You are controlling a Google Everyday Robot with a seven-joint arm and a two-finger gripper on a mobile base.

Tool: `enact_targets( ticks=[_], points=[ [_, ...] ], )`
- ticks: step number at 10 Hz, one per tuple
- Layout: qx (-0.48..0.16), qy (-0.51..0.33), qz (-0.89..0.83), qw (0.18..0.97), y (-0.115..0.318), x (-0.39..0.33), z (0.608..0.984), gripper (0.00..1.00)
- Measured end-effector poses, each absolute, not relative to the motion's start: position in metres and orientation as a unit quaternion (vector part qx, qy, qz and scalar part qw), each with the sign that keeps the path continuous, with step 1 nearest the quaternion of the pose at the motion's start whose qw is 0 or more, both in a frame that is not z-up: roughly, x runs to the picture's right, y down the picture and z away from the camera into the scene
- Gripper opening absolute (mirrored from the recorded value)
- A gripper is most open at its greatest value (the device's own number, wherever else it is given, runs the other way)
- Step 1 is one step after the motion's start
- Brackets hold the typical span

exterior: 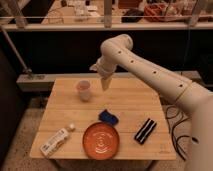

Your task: Move the arm in a circular motion

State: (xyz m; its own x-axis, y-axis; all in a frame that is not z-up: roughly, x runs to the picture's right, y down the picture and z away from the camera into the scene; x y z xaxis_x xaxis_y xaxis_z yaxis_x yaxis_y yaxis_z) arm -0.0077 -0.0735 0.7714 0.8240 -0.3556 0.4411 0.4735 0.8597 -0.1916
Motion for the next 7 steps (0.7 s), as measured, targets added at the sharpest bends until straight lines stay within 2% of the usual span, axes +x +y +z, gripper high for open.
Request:
enact_targets(
  ticks=[3, 7],
  points=[
    [-0.157, -0.148, -0.184, 0.959, -0.100, 0.053, 0.817, 0.80],
    [-0.190, -0.073, -0.103, 0.974, -0.078, 0.154, 0.843, 0.80]
  ],
)
